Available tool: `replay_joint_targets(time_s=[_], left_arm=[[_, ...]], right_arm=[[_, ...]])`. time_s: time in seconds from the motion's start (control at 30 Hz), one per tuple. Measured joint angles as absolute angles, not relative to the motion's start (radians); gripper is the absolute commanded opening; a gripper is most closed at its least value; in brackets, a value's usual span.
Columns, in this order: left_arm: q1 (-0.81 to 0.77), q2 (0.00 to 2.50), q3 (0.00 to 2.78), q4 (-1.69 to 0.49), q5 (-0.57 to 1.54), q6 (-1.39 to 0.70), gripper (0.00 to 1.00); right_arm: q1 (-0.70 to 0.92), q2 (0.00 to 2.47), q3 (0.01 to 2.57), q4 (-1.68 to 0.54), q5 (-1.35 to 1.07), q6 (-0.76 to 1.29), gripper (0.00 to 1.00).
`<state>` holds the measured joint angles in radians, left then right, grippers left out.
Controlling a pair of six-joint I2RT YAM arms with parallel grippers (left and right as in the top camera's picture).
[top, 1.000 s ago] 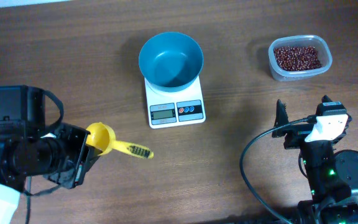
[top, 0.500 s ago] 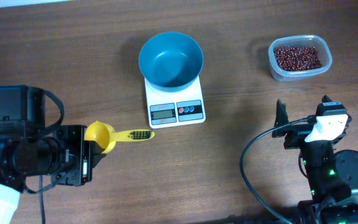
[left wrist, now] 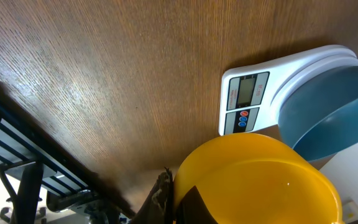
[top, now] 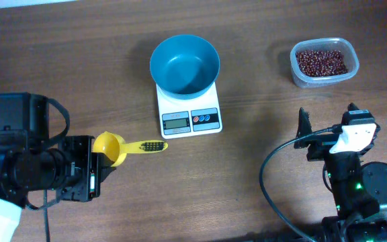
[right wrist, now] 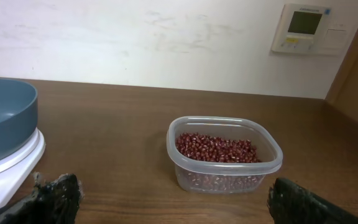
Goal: Scoop item into bowl and weigh 50g on scale
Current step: 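Lift the scoop with the left gripper, handle pointing right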
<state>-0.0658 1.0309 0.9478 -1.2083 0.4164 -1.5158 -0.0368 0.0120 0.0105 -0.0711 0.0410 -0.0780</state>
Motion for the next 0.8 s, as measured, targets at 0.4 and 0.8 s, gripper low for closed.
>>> replay_joint_targets(time_s=[0.4, 0.8], left_arm=[[-0.065, 1.031, 0.948, -1.304, 0.42, -1.516, 0.0], [-0.066, 1.031, 0.948, -1.362, 0.419, -1.516, 0.0]], right_arm=[[-0.037, 0.012, 0.01, -0.071, 0.041, -0.078, 0.99], [-0.037, 0.012, 0.01, -0.071, 0.041, -0.078, 0.99]])
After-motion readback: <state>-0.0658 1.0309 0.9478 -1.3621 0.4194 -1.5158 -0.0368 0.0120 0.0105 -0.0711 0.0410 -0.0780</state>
